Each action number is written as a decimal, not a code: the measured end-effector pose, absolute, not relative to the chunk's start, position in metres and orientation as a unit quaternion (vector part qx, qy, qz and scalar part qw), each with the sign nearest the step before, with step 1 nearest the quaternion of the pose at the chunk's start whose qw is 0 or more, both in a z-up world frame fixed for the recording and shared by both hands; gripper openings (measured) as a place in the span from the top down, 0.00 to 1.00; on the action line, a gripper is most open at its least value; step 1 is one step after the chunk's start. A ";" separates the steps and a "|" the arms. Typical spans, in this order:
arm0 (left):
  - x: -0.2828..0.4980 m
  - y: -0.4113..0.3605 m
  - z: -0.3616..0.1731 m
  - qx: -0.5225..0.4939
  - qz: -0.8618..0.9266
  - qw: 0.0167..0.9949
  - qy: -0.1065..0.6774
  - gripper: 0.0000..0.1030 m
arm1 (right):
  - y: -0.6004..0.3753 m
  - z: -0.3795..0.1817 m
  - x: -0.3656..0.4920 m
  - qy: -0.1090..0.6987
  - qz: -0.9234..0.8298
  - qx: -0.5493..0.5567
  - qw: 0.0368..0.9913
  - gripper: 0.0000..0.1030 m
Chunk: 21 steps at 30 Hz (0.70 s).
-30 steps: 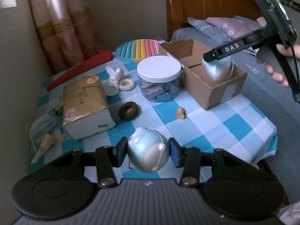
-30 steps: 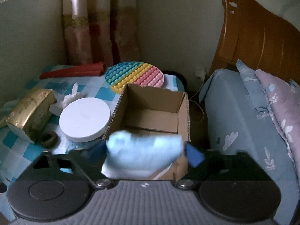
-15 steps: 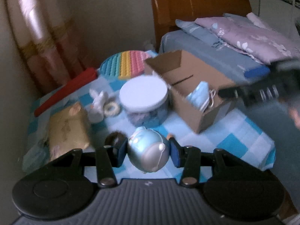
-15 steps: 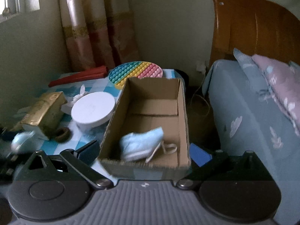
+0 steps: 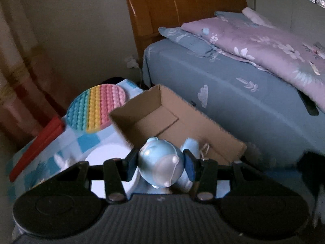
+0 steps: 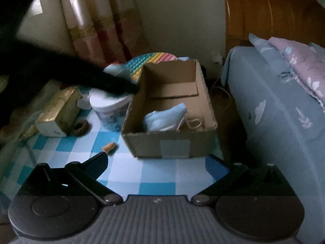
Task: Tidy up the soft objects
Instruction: 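Lower the figurine into the cardboard box and open the left gripper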
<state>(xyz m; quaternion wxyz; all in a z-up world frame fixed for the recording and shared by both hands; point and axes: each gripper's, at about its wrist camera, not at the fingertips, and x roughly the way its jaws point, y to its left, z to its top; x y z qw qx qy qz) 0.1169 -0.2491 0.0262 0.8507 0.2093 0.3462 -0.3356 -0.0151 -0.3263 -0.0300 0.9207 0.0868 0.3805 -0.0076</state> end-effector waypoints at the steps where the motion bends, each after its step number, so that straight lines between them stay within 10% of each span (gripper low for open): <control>1: 0.121 -0.255 0.026 0.211 -0.336 0.850 0.347 0.54 | -0.325 -0.031 -0.016 0.381 -0.005 0.087 0.920 0.00; 5: 0.137 -0.274 0.021 0.215 -0.329 0.851 0.348 0.53 | -0.324 -0.031 -0.019 0.378 0.007 0.092 0.921 0.00; 9: 0.145 -0.279 0.020 0.198 -0.336 0.852 0.350 0.14 | -0.319 -0.032 -0.021 0.383 0.018 0.084 0.920 0.00; 21: 0.115 -0.231 0.042 0.198 -0.317 0.868 0.327 0.14 | -0.303 -0.028 -0.030 0.378 0.030 0.071 0.923 0.00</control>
